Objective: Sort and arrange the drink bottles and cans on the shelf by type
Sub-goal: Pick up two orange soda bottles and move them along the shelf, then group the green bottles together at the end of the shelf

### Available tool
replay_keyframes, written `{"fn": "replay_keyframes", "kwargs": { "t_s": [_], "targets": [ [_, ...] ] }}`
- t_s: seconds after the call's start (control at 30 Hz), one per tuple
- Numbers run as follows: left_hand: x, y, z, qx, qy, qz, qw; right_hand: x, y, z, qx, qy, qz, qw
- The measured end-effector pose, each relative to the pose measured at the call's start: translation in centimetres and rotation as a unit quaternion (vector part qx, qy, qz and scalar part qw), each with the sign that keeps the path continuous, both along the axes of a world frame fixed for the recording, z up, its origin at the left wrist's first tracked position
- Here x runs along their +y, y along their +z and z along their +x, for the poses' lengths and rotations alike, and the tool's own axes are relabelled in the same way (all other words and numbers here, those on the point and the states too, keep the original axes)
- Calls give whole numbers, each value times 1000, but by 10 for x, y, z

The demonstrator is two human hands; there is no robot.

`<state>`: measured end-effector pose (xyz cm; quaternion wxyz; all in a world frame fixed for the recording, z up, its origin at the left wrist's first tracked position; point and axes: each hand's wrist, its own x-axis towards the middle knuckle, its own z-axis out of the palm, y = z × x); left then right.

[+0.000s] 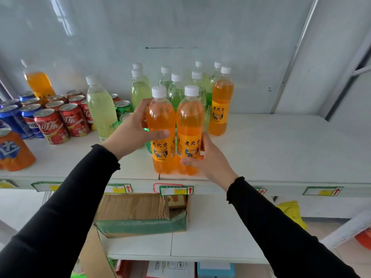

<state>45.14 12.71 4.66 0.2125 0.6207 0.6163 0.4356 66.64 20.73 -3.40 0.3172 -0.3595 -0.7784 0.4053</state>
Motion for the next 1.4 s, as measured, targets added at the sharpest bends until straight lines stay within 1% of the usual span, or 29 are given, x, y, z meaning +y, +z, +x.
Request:
{"fn": "replay_keyframes", "kwargs": {
  "t_s": [0.27,0.43,0.53,0.63,0.7,0.73,0.83,0.9,1.03,1.17,1.27,1.4],
  "targets": [
    [-5,-7,7,-4,5,17,1000,-3,0,1,0,1,-1,1000],
    [-7,-6,1,2,-2,10,1000,0,1,2,4,3,0,1000],
    [-11,-1,2,0,-8,23,1000,2,7,6,42,17,-23,999],
    [-16,3,-1,-67,-15,33,997,6,20,18,118,38,-87,988],
    [-14,7,-7,-112,-17,44,993,12,27,26,128,26,-99,986],
    [-11,11,-11,-118,-10,52,992,17,30,29,128,15,-99,987],
    [1,28,-17,-90,12,65,994,40,33,33,131,-24,-97,986],
    [13,40,-20,-62,17,59,996,57,35,33,131,-27,-91,987],
    [56,57,-28,-5,18,12,1000,85,38,23,108,-31,-90,990],
    [96,63,-32,105,-21,-50,993,114,32,3,82,-33,-89,992],
    [114,63,-33,106,-65,-78,989,134,20,-7,69,-19,-83,994],
    [129,60,-32,102,-102,-86,986,125,28,-18,63,-30,-88,994]
  ]
}}
